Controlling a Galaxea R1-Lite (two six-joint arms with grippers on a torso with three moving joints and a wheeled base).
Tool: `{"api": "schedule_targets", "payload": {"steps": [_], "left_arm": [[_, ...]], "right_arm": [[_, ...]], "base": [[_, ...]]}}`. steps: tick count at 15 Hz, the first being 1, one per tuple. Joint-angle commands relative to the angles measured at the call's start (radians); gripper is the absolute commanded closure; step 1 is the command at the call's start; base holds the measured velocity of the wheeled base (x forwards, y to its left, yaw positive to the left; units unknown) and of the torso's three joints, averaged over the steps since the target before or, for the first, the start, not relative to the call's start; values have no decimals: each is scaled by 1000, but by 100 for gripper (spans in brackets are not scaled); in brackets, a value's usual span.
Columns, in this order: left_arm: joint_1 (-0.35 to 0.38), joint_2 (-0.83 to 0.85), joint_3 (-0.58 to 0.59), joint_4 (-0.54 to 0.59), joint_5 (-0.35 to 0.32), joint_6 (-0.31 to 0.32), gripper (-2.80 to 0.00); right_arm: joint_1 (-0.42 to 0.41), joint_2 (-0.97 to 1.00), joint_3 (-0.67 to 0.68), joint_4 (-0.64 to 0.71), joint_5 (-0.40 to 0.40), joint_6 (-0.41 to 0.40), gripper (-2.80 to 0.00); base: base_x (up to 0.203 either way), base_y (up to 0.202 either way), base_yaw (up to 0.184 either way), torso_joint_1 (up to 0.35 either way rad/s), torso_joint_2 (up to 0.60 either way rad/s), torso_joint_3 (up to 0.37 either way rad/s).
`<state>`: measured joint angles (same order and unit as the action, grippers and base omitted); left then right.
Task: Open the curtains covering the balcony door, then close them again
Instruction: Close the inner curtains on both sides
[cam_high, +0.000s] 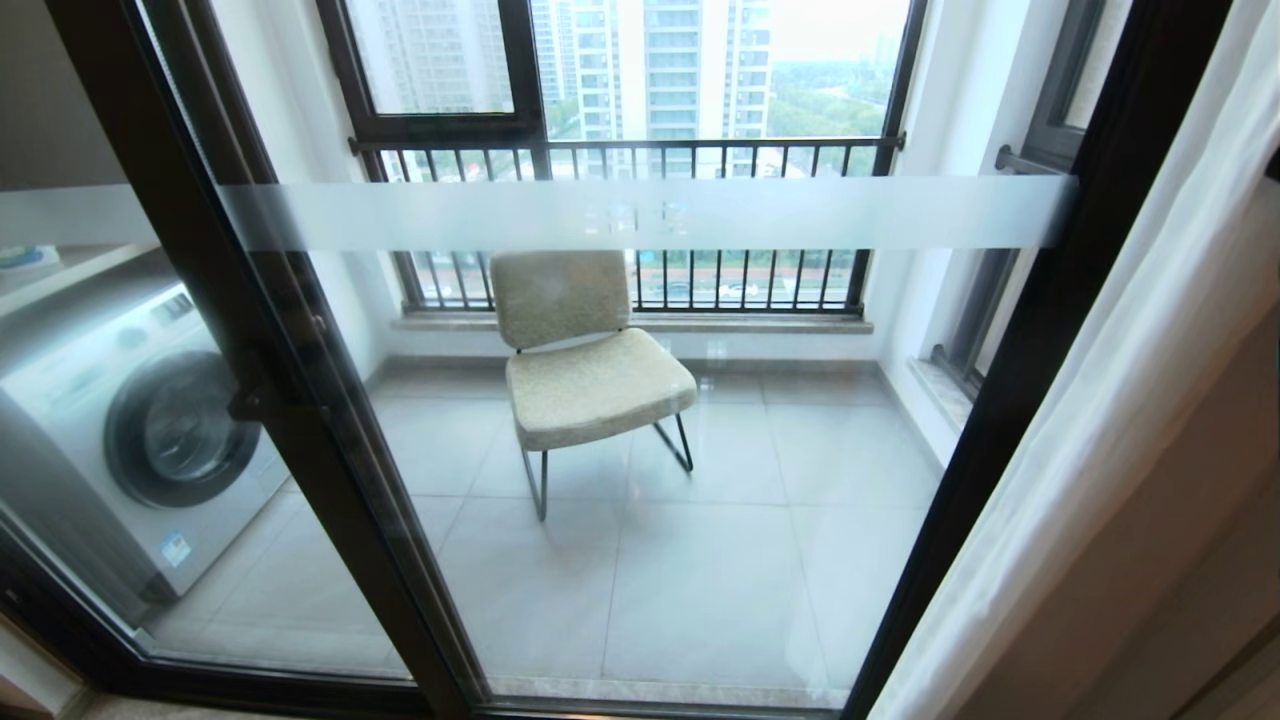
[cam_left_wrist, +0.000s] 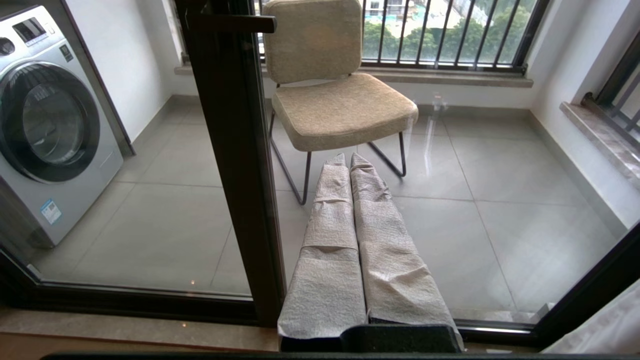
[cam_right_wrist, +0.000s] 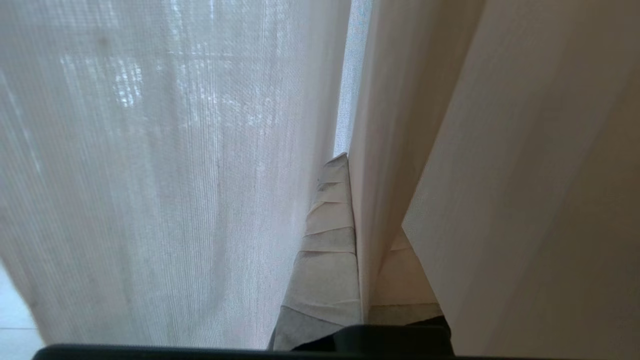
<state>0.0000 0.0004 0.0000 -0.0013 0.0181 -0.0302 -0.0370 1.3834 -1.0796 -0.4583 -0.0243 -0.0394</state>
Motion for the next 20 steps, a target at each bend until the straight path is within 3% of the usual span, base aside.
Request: {"api": "schedule_targets", "payload": {"steps": [1,5,17,20], "left_arm": [[0,0,0,0,0,0,0],[0,0,0,0,0,0,0],[0,0,0,0,0,-2,0],[0,0,0,0,2,-2,0]], "right_arm": [[0,9,-2,-3,0,-2,0],[0,17,-2,-5,-45,0,0],[0,32,-25,-6,-49,-2,0],[0,32,-23,-6,-51,-4,0]], "base": [[0,0,0,0,0,0],[0,0,0,0,0,0],[0,0,0,0,0,0],[1,126,-3,5,1,1]]}}
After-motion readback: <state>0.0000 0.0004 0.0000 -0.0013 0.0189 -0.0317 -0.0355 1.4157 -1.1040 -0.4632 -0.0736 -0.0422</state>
